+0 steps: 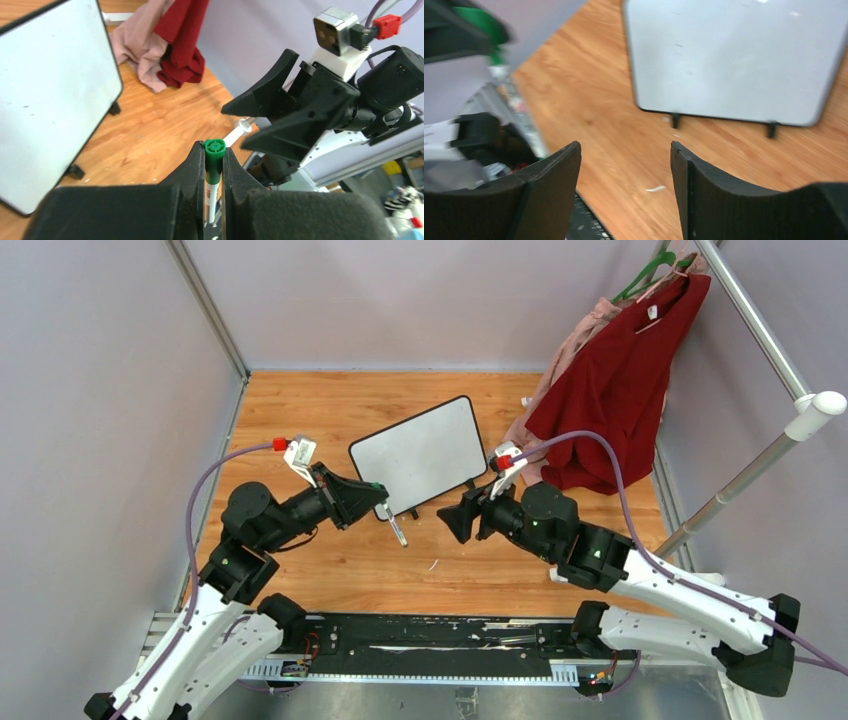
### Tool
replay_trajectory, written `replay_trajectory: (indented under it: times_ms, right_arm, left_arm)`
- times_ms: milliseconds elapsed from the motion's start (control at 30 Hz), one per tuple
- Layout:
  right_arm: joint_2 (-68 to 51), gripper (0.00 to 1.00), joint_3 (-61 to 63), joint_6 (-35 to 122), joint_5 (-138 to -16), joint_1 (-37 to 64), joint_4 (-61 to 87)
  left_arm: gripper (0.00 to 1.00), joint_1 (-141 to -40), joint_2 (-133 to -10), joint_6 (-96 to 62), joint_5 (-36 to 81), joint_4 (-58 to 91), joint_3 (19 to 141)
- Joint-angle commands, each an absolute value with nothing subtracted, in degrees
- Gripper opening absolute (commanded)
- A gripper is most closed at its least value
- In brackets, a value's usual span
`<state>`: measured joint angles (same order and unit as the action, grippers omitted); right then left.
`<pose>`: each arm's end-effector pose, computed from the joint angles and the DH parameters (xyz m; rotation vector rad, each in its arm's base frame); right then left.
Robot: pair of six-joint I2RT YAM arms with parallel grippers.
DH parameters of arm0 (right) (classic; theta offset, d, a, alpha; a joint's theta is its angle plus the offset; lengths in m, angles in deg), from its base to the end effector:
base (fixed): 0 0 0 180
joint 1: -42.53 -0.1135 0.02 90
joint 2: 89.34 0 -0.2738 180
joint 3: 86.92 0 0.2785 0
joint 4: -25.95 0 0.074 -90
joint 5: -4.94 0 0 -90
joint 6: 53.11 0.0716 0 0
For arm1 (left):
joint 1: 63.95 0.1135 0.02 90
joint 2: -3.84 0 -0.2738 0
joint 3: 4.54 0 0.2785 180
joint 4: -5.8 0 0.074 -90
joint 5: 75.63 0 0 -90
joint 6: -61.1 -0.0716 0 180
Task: Write a sentence on the whiteboard
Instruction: Adjust the whiteboard at the center of the board.
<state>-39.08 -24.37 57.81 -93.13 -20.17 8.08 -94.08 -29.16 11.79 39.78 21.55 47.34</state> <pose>0.1288 0.2276 0.3692 -0.5225 1.6850 0.9721 0.1509 -0.1231 0.3603 0.2364 1.6581 -1.2965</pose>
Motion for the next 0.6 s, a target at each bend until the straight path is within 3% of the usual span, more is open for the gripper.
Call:
replay_trajectory:
  times_ms: [0, 200, 333, 433, 567]
  right_arm:
    - [-38.81, 0.67, -30.05, 56.53, -111.18, -17.77, 6.26]
    - [-32.48, 0.60, -38.21, 54.82, -109.75, -10.31, 16.81]
    - [-25.95, 0.67, -40.40, 55.13, -108.41, -4.61, 22.45]
    - [-19.58, 0.83, -39.20, 51.77, -108.51, -3.77, 26.10]
    - [-11.03, 0.84, -37.13, 50.61, -106.71, -1.01, 29.84]
  left_arm:
    - [0.00, -94.28, -26.91, 1.52, 33.77, 30.94, 51.56]
    - [0.00, -94.28, -25.21, -4.16, 29.50, 35.17, 51.17]
    - [0.00, -94.28, -24.68, -5.44, 29.01, 35.70, 49.62]
    - [0.00, -94.28, -24.37, -6.77, 28.76, 36.60, 48.92]
    - [0.00, -94.27, -24.31, -8.88, 27.65, 37.86, 48.69]
